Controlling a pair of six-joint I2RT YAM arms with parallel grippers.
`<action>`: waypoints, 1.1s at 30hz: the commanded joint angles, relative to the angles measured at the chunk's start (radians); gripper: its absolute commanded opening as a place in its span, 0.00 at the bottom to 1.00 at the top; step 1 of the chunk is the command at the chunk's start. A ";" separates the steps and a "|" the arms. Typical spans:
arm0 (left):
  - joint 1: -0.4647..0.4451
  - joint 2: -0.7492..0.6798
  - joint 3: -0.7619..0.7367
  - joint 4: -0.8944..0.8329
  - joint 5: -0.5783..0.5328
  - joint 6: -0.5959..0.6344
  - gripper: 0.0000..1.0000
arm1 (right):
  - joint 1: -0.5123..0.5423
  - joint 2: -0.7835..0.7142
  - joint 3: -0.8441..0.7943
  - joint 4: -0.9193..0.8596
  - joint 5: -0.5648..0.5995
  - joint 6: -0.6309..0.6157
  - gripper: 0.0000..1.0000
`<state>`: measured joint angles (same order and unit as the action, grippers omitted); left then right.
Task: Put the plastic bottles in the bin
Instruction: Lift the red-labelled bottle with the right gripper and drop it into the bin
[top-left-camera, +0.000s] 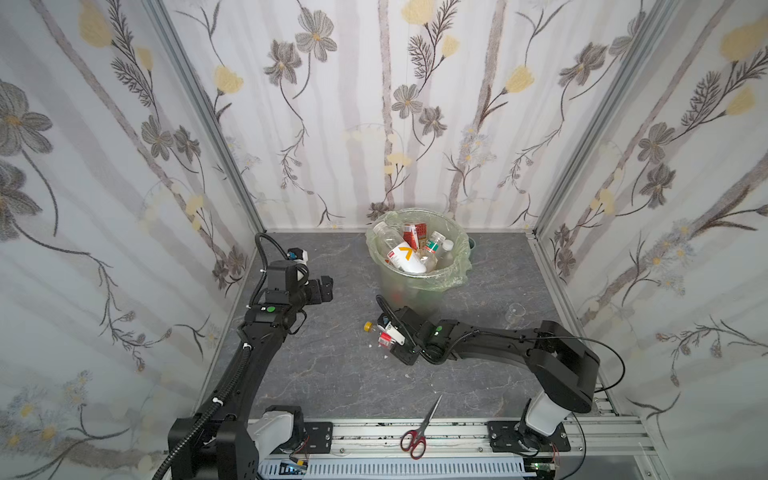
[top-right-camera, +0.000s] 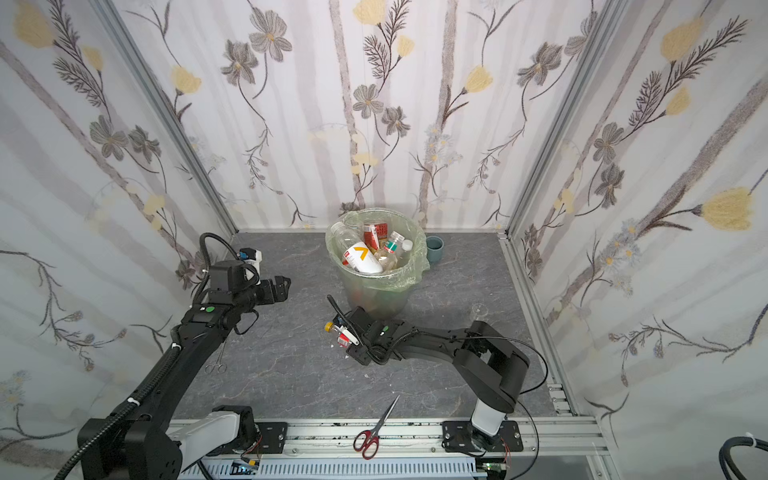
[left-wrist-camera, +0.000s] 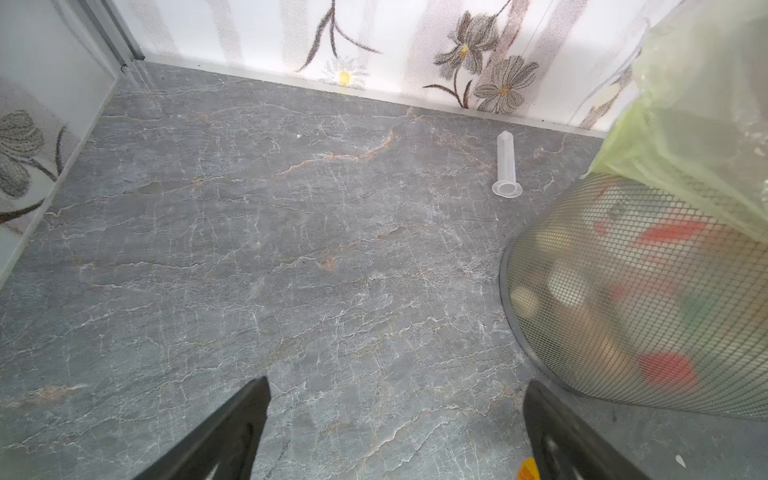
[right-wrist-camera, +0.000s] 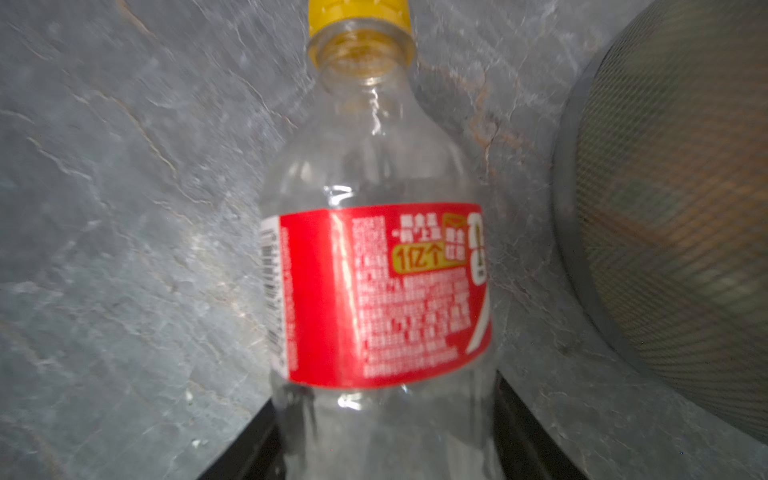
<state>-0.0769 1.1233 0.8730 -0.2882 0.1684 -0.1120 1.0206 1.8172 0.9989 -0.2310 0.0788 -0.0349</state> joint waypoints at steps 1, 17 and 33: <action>0.002 -0.005 0.001 0.026 0.002 0.001 0.97 | -0.002 -0.091 -0.020 0.059 -0.125 -0.025 0.59; 0.002 -0.015 0.000 0.027 0.010 -0.002 0.97 | -0.250 -0.447 0.204 0.045 -0.234 0.007 0.53; 0.001 -0.022 -0.005 0.029 0.016 -0.005 0.97 | -0.404 -0.197 0.437 0.040 -0.037 0.108 0.52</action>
<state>-0.0769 1.1061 0.8703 -0.2878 0.1802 -0.1123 0.6266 1.5856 1.4136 -0.2249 0.0101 0.0456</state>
